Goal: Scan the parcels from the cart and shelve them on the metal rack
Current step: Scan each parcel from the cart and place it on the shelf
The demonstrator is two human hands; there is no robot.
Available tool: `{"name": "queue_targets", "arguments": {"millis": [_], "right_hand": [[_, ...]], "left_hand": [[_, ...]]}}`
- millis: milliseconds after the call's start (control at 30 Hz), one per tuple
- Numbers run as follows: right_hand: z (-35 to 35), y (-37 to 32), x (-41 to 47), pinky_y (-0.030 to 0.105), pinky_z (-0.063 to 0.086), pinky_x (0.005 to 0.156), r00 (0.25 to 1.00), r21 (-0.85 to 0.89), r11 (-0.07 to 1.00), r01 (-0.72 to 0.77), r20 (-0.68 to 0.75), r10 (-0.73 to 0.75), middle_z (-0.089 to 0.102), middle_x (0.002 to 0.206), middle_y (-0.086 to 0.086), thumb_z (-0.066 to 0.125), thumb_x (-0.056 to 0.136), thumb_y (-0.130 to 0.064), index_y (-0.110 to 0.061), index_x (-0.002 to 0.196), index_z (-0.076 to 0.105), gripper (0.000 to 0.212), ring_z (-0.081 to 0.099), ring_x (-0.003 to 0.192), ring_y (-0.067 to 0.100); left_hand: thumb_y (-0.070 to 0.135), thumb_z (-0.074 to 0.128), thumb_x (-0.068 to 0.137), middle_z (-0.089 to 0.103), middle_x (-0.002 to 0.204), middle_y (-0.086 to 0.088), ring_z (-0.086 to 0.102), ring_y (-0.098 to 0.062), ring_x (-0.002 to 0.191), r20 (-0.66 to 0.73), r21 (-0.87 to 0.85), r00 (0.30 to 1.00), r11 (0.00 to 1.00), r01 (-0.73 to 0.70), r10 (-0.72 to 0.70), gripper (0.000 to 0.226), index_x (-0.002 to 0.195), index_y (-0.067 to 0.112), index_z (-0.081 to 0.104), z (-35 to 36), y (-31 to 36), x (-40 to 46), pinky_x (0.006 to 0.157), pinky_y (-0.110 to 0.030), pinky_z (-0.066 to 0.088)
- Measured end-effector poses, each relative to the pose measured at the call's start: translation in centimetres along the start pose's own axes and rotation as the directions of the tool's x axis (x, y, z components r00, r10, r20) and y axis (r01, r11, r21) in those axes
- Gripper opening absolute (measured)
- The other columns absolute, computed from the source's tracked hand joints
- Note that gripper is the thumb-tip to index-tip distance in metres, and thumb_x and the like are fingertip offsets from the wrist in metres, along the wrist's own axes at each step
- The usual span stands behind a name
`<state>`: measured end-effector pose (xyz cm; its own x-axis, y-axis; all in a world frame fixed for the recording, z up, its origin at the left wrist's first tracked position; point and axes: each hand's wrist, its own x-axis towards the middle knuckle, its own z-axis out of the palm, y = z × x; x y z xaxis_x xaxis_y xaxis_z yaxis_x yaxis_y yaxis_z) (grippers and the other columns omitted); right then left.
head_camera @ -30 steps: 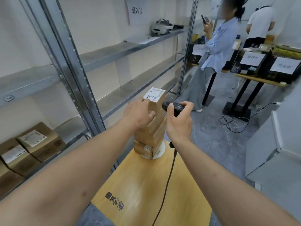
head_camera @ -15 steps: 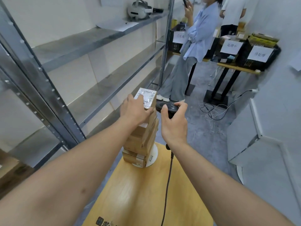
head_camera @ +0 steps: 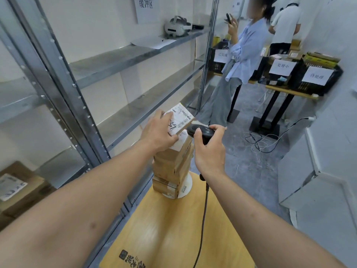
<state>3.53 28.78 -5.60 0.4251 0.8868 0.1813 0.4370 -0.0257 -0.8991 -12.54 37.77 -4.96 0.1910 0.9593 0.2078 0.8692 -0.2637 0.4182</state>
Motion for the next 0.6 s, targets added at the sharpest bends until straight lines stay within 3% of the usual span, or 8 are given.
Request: {"name": "queue_targets", "arguments": {"millis": [133, 267, 433, 600], "right_hand": [[-0.8, -0.7, -2.8, 0.041, 0.054, 0.078, 0.994, -0.014, 0.998, 0.067, 0.085, -0.066, 0.065, 0.099, -0.011, 0.052, 0.103, -0.05, -0.033, 0.126, 0.038, 0.031, 0.065, 0.09, 0.015], [-1.3, -1.2, -6.1, 0.048, 0.056, 0.081, 0.969, -0.056, 0.982, 0.179, 0.18, -0.166, 0.067, 0.099, -0.005, 0.051, 0.1, -0.052, -0.035, 0.125, 0.037, 0.033, 0.066, 0.09, 0.023], [-1.6, -1.7, -10.2, 0.043, 0.051, 0.078, 0.915, -0.093, 0.947, 0.308, 0.3, -0.268, 0.06, 0.086, -0.011, 0.053, 0.1, -0.05, -0.031, 0.122, 0.04, 0.032, 0.06, 0.085, 0.025], [-0.2, -3.1, -13.8, 0.043, 0.053, 0.076, 0.853, -0.039, 0.919, 0.393, 0.389, -0.349, 0.07, 0.1, -0.003, 0.051, 0.099, -0.052, -0.033, 0.122, 0.038, 0.032, 0.066, 0.086, 0.027]], "left_hand": [[0.034, 0.082, 0.075, 0.043, 0.148, -0.001, 0.048, -0.032, 0.128, -0.034, 0.022, 0.999, 0.999, -0.028, 0.028, 0.087, 0.155, 0.023, 0.046, -1.8, -0.8, -3.9, 0.102, -0.049, 0.05], [0.034, 0.088, 0.076, 0.048, 0.144, -0.002, 0.05, -0.032, 0.128, -0.089, 0.095, 0.994, 0.994, -0.053, 0.062, 0.088, 0.154, 0.022, 0.049, -3.3, -2.1, -8.4, 0.105, -0.049, 0.048], [0.019, 0.085, 0.071, 0.047, 0.144, 0.002, 0.05, -0.028, 0.129, -0.127, 0.155, 0.992, 0.988, 0.027, -0.008, 0.092, 0.155, 0.021, 0.048, -5.3, -3.7, -15.0, 0.109, -0.046, 0.047], [0.023, 0.087, 0.071, 0.046, 0.146, 0.003, 0.052, -0.029, 0.127, -0.159, 0.204, 0.979, 0.966, 0.158, -0.127, 0.092, 0.155, 0.024, 0.048, -7.5, -5.7, -20.8, 0.104, -0.044, 0.051]]}}
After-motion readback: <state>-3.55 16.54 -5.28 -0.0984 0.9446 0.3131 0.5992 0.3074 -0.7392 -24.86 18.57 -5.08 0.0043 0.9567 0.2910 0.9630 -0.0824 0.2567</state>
